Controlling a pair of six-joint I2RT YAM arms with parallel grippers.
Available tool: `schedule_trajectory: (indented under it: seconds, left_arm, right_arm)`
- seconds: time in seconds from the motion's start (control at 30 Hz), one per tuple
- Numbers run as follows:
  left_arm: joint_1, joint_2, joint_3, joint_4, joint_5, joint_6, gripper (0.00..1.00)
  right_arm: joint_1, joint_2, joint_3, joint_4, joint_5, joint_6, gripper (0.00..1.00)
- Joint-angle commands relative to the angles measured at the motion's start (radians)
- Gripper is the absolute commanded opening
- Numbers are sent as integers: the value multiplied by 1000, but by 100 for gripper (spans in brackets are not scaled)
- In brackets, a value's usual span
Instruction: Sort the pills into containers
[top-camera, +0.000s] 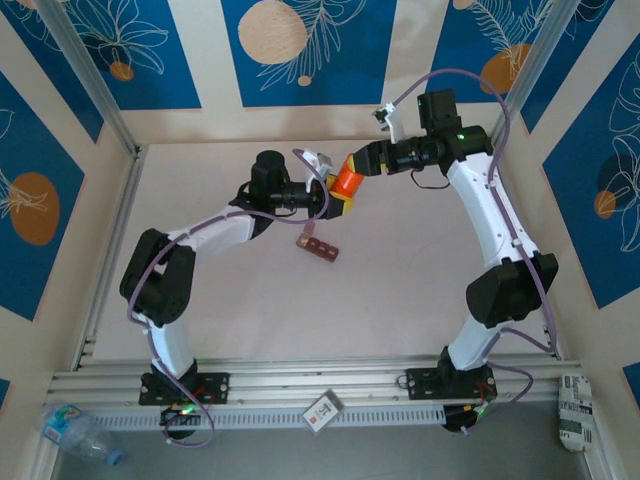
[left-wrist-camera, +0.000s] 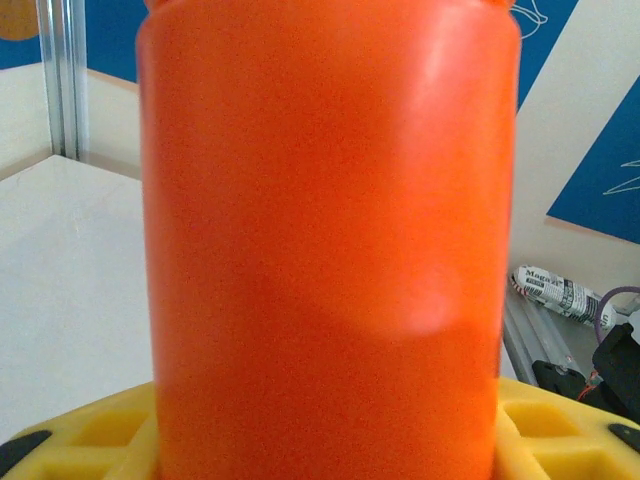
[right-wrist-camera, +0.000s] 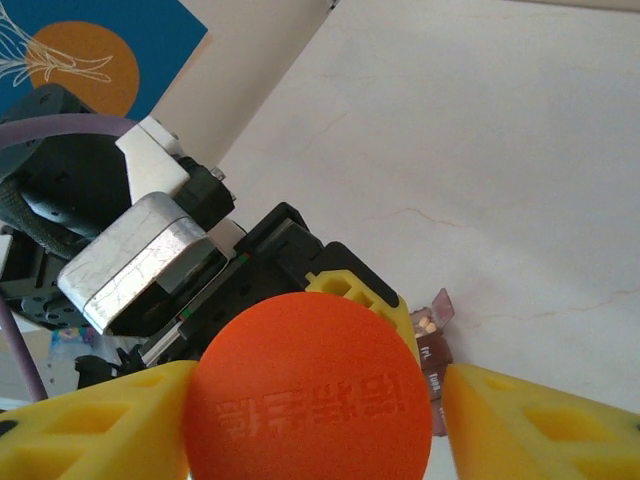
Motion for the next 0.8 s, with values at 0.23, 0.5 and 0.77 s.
schedule_trajectory:
  seconds: [0.23, 0.5, 0.77]
  left_arm:
    - [9, -16, 30, 23, -2, 4, 0]
    - [-43, -117, -56, 66, -333, 136, 0]
    - [-137, -153, -87, 84, -568, 269, 0]
  right_arm:
    - [8, -8, -40, 17, 24, 73, 37]
    - [59, -91, -279, 246, 210, 350, 33]
    - [158, -146, -471, 448, 409, 581, 33]
